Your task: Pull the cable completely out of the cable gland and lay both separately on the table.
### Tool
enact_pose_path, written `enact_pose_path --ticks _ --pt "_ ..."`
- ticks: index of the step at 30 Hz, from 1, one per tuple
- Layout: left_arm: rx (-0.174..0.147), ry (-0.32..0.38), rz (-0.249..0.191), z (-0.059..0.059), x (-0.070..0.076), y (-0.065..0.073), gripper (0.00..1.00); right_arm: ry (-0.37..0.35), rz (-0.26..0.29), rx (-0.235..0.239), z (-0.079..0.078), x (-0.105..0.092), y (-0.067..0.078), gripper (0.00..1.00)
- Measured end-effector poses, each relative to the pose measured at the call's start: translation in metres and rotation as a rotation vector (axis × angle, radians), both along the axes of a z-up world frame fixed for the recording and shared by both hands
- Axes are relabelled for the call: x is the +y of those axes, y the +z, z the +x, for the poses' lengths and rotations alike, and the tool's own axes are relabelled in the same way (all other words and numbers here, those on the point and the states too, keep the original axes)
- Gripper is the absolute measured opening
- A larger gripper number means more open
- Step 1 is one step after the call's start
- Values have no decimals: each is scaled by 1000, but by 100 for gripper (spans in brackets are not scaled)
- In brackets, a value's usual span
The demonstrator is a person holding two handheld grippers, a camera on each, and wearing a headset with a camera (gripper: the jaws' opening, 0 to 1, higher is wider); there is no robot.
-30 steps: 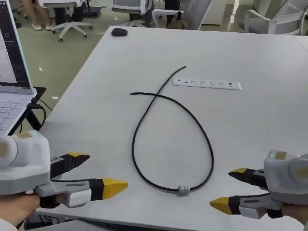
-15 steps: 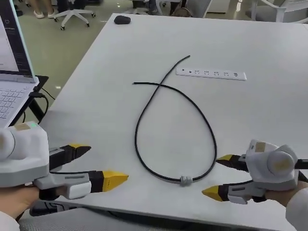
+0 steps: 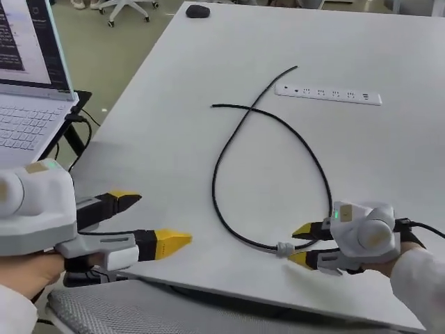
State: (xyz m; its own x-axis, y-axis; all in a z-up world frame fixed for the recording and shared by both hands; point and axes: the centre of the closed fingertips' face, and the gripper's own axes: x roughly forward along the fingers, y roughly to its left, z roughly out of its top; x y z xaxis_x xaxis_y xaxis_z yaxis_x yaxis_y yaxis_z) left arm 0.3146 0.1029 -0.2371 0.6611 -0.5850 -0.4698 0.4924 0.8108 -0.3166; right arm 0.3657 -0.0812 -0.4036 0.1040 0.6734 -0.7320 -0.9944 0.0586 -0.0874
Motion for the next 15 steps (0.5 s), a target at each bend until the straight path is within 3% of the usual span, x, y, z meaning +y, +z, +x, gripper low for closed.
enact_pose_path --ticks 8,9,15 --pt "11 11 -3 -7 1 -2 77 -12 -3 13 6 5 -13 14" --pt "12 11 -3 -8 1 -3 76 -15 20 3 8 8 -11 13" --pt "7 2 2 -10 0 -1 76 3 3 8 5 7 -11 13"
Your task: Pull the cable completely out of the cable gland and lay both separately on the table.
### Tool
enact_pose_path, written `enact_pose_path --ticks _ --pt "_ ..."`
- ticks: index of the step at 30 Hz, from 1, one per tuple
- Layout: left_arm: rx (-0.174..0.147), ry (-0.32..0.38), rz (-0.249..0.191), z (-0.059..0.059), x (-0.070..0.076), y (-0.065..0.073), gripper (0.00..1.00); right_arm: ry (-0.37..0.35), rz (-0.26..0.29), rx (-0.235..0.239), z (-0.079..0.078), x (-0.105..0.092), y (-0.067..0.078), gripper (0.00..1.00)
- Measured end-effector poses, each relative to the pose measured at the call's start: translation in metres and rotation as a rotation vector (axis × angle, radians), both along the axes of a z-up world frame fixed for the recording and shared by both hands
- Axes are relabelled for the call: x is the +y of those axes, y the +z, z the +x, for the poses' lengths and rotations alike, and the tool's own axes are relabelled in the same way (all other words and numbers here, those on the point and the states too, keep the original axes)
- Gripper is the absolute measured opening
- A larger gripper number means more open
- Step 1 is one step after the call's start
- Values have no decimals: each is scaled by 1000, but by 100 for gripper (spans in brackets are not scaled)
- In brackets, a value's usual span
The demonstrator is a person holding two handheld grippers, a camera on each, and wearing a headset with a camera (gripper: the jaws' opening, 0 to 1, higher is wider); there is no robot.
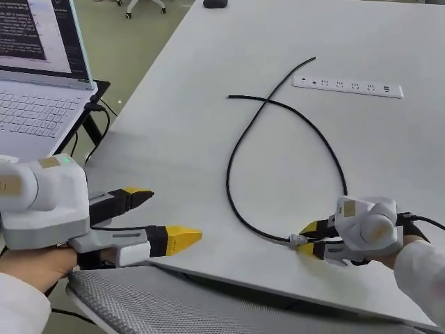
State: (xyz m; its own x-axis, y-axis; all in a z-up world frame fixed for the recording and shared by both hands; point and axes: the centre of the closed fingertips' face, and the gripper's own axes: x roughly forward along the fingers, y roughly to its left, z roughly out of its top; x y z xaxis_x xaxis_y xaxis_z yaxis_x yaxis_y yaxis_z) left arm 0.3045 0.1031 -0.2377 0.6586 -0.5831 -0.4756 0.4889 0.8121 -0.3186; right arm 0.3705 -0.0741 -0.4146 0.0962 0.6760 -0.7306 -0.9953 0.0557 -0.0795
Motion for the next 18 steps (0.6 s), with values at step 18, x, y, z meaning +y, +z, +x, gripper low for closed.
enact_pose_path --ticks 18 --pt "-127 -154 7 23 -32 34 62 -94 146 -103 -2 -6 107 12"
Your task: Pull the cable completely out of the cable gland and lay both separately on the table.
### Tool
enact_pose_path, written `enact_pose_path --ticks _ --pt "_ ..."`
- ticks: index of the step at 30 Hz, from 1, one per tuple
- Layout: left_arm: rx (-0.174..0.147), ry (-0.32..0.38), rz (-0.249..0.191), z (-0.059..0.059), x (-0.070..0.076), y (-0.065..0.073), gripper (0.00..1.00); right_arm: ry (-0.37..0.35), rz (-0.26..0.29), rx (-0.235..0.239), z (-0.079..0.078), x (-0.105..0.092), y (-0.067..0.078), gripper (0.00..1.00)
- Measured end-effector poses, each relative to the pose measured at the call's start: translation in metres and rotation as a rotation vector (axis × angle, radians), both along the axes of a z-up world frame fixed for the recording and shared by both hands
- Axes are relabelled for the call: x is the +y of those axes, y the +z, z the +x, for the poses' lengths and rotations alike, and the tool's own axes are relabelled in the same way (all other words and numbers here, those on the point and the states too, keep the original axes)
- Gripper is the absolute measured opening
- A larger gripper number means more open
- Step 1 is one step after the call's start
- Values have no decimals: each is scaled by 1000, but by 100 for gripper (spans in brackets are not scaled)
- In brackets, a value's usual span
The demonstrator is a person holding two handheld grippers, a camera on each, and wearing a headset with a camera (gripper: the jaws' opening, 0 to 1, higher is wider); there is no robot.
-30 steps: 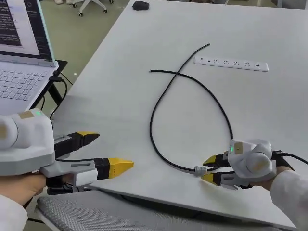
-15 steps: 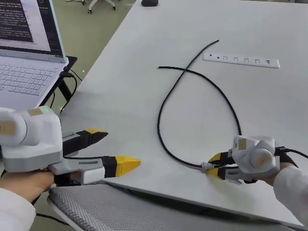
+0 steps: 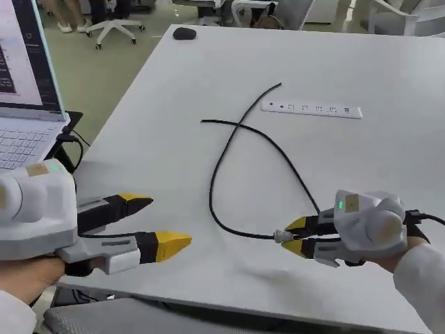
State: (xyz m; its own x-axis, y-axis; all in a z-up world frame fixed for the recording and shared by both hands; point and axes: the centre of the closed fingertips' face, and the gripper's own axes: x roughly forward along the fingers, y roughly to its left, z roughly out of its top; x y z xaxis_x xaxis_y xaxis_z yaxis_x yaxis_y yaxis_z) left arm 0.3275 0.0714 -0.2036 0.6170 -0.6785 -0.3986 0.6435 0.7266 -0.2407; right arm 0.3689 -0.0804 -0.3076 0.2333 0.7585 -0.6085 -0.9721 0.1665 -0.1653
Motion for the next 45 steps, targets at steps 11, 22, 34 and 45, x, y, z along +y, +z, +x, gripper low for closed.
enact_pose_path --ticks 11,22,34,45 --pt "-84 -226 -20 15 -60 26 54 -41 66 -85 -15 -10 74 12" --pt "-93 -370 -67 9 -97 41 38 5 85 -187 -36 6 127 12" --pt "-85 -471 -175 -5 -121 63 32 67 118 -248 -56 16 148 11" --pt "-109 -565 -278 -15 -132 81 24 126 200 -330 -65 19 181 11"
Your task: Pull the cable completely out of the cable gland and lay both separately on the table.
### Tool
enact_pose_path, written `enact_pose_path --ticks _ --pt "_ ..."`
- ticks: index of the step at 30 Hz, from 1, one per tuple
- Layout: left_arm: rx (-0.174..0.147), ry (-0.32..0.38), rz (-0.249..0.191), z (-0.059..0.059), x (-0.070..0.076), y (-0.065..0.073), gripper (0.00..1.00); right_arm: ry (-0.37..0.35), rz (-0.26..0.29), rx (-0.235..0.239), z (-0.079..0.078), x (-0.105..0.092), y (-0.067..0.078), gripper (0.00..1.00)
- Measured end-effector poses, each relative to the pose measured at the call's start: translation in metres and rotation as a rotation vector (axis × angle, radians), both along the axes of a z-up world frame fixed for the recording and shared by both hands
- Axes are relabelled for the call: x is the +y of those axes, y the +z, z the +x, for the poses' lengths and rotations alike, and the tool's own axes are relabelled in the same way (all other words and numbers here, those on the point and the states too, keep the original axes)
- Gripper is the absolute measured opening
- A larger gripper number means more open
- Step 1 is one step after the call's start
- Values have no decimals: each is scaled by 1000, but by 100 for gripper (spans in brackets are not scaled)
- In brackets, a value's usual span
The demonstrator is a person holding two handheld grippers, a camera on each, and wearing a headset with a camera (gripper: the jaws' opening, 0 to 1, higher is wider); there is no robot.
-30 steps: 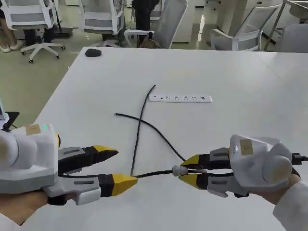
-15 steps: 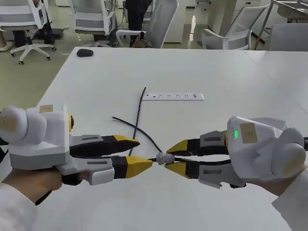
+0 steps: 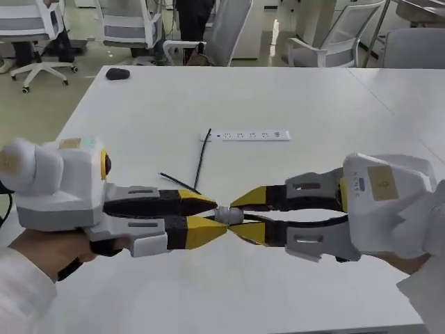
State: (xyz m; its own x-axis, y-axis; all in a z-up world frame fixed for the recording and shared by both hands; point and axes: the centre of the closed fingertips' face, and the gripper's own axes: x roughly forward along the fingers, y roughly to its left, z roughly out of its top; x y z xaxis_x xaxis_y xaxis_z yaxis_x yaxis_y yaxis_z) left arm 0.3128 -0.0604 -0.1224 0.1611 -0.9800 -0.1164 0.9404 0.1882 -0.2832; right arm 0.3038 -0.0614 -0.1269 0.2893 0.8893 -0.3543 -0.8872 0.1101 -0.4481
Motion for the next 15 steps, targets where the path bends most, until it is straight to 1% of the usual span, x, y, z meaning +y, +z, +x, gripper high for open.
enact_pose_path --ticks 2,4,5,7,9,12,14,15 --pt "8 -13 -18 -2 -2 4 22 8 4 -15 -1 -1 3 11" --pt "-3 -39 -27 -5 -3 6 19 21 5 -17 -2 -1 4 11" --pt "-6 -44 -25 -6 -3 6 19 29 4 -21 -4 -1 5 11" --pt "-17 -54 -35 -7 -5 8 19 41 1 -38 -5 0 5 11" --pt "-10 -66 -53 -8 -6 11 16 50 4 -38 -5 0 5 11" --pt "-11 -58 -57 -8 -5 12 16 49 13 -39 -4 1 6 11" --pt "7 -57 -55 -7 -4 13 16 48 25 -38 -4 2 7 12" --pt "8 -59 -51 -8 -3 13 16 49 33 -31 -4 2 7 12"
